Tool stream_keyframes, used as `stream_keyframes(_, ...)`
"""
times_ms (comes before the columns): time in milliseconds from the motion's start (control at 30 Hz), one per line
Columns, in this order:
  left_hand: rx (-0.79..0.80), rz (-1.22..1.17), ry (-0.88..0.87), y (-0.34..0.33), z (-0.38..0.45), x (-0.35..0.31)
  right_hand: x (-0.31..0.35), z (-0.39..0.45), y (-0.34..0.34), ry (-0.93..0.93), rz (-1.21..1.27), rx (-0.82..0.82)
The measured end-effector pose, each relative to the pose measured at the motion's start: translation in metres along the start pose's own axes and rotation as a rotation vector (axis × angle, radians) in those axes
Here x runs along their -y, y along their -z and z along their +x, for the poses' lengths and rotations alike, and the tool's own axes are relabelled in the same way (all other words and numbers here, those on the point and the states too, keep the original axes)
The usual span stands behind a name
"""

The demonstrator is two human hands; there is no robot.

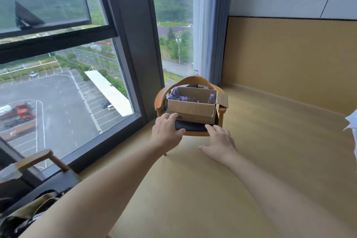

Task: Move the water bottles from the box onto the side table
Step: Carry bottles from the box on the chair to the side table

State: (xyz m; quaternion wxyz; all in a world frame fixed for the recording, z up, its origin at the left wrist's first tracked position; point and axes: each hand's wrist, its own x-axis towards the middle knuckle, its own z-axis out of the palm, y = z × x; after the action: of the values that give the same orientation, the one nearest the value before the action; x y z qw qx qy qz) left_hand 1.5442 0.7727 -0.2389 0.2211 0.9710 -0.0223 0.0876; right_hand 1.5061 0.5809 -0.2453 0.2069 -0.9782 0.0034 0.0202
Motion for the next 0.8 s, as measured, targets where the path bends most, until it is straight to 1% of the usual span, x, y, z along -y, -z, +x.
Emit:
stream_keyframes(233,0.062,-0.017,-0.052,-0.068,0.18,0.043,-0.005,0.18,-0.033,-0.05,-0.008,-0.007)
stream_keyframes(333,0.099,-0.01,-0.063,-0.082,0.26,0.063,0.004,0.26,-0.039,-0.099,0.012,0.013)
stream_keyframes(467,0.137,-0.008,-0.035,-0.091,0.362,0.085,0.015,0.355,-0.037,-0.106,0.044,-0.025)
stream_keyframes(567,0.139,-0.045,0.024,-0.106,0.423,0.097,0.014,0.415,-0.043,-0.128,0.042,0.005)
stream_keyframes(633,0.172,-0.062,0.036,-0.123,0.456,0.107,0.011,0.453,-0.052,-0.146,0.034,0.033)
stream_keyframes(800,0.222,-0.014,0.083,-0.175,0.538,0.142,-0.001,0.556,-0.086,-0.13,0.043,0.149)
